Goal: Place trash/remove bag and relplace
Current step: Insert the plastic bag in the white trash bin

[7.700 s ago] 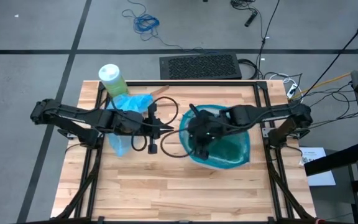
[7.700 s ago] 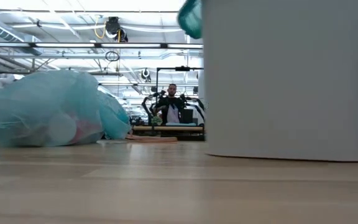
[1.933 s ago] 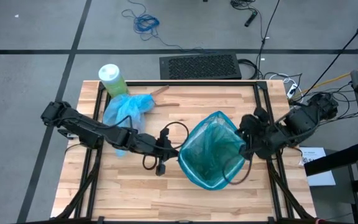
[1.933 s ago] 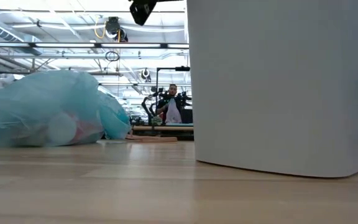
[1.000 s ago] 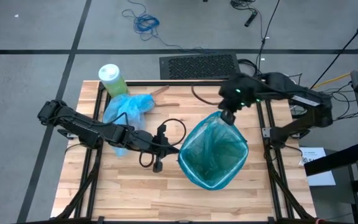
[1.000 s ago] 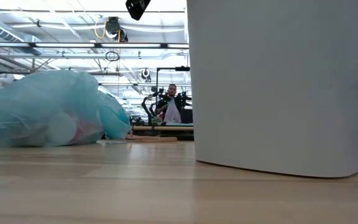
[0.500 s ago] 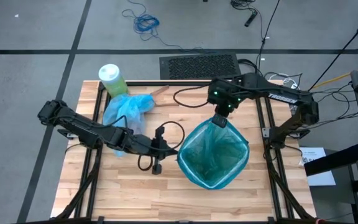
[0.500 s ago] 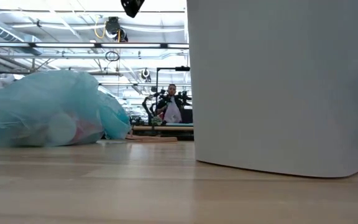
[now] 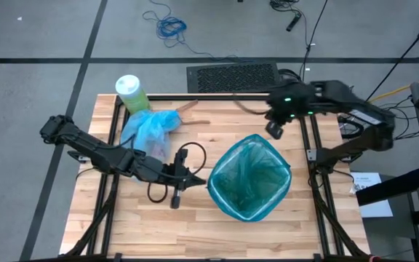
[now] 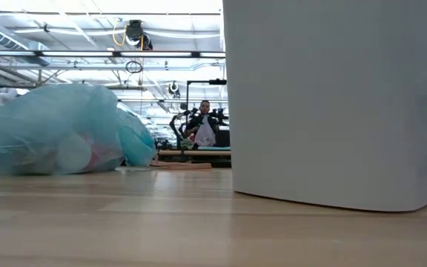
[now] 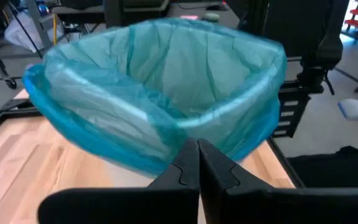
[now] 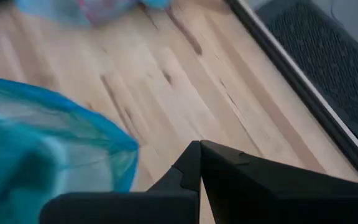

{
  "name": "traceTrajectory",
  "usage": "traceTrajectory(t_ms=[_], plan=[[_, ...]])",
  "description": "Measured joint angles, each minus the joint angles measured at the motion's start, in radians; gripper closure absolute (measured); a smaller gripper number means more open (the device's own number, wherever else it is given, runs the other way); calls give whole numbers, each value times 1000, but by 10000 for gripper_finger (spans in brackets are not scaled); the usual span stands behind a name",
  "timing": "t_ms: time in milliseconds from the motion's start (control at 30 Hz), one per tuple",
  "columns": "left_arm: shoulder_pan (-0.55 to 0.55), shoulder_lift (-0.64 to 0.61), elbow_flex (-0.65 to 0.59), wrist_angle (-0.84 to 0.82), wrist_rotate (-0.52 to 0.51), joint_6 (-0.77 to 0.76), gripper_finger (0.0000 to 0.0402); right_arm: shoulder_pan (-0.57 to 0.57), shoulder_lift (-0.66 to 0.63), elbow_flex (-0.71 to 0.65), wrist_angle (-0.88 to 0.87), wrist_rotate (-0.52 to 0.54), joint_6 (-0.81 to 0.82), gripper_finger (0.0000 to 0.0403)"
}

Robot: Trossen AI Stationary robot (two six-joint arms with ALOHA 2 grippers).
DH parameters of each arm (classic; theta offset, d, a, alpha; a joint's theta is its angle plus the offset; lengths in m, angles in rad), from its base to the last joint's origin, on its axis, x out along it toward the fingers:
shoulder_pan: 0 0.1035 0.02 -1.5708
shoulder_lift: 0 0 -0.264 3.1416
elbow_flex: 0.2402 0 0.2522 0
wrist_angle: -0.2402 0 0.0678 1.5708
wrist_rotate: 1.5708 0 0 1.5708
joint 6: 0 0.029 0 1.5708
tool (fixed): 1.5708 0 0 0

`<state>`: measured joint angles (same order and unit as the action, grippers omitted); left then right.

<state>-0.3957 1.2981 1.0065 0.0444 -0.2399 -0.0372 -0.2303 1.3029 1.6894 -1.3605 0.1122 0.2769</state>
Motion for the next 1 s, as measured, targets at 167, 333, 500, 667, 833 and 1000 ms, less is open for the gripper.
traceTrajectory(t_ms=[167, 333, 500, 667, 833, 1000], plan=[[9, 58, 0, 45, 6, -2, 402, 70, -95, 1, -1, 15, 62, 403], [32, 137, 0, 86, 45, -10, 402, 142, -126, 1, -114, 80, 178, 403], [55, 169, 0, 87, 49, -32, 402, 223, -138, -55, -145, 82, 296, 403], [56, 163, 0, 77, 49, -34, 402, 299, -214, -288, -126, 42, 468, 403], [56, 161, 0, 74, 48, -34, 402, 429, -339, -555, 177, 4, 619, 403], [56, 147, 0, 62, 26, -34, 402, 529, -409, -756, 536, -5, 691, 403]])
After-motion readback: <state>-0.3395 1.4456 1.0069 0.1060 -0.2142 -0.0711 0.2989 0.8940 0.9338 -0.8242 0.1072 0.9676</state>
